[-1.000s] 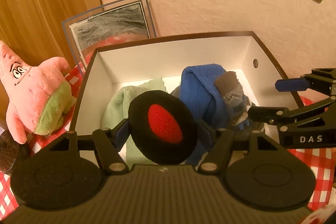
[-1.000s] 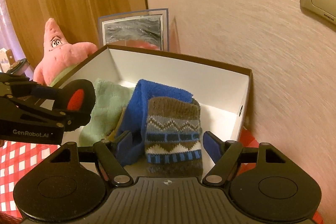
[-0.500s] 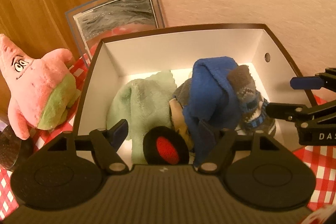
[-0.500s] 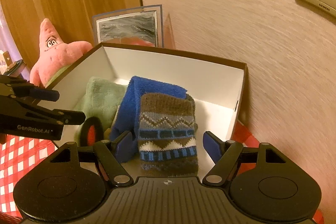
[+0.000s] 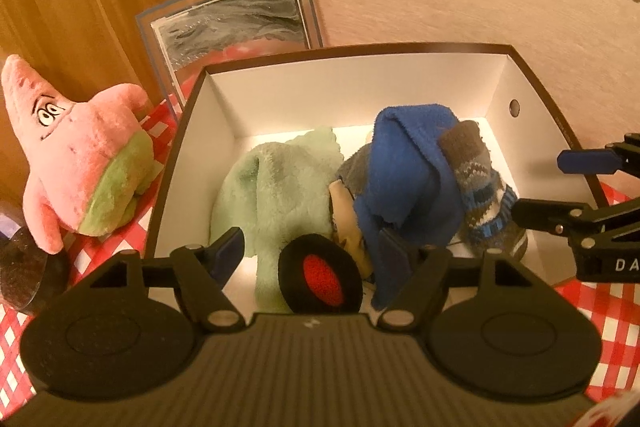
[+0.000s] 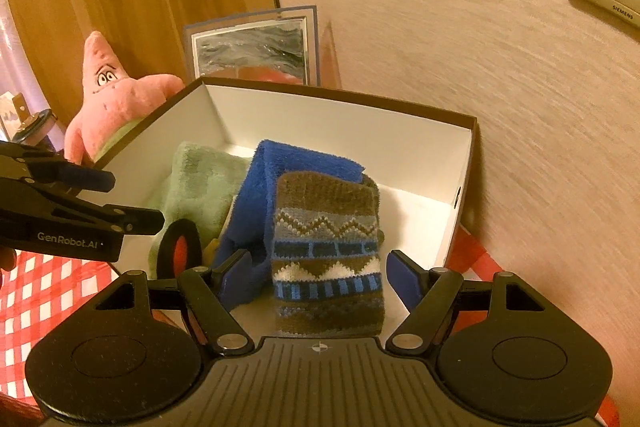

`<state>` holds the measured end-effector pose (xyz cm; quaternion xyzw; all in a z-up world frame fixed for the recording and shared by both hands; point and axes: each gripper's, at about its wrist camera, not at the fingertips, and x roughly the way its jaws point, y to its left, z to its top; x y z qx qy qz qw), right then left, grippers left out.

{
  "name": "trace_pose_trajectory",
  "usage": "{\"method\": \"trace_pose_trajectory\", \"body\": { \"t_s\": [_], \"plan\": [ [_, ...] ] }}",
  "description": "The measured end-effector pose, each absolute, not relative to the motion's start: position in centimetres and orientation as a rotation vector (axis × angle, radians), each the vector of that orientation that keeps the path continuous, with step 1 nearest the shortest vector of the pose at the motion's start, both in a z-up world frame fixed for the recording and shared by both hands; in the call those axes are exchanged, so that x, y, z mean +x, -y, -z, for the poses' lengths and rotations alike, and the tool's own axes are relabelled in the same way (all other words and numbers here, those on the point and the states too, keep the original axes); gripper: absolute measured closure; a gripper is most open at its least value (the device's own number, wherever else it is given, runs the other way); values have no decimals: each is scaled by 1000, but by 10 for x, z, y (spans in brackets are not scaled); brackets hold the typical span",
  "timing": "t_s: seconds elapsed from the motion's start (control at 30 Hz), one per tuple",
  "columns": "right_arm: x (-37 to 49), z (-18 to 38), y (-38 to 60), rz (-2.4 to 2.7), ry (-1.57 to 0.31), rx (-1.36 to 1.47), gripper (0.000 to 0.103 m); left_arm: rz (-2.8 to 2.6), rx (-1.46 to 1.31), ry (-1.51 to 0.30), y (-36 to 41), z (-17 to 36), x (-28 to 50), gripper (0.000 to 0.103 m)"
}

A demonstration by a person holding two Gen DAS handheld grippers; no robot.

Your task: Organize soft objects

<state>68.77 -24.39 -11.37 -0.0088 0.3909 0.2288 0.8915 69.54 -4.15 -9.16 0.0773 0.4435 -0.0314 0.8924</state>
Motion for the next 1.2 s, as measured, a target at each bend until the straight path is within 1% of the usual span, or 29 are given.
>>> {"method": "trace_pose_trajectory", "body": {
  "t_s": [0.27, 0.47, 0.73, 0.97, 1.2],
  "plan": [
    [673, 101, 251, -491, -788, 5, 29, 25, 133, -893, 42, 72, 678, 31],
    [650, 84, 265, -511, -742, 23, 29, -22, 72, -844, 34, 46, 641, 31],
    [607, 66, 296, -531, -686, 42, 29, -93, 12, -806, 25, 17, 565, 31],
    [548, 50, 311, -505, -622, 36, 29, -148, -12, -787, 22, 6, 496, 31],
    [488, 44, 318, -449, -651, 115, 29, -141, -24, -766, 28, 1, 426, 31]
  ]
}}
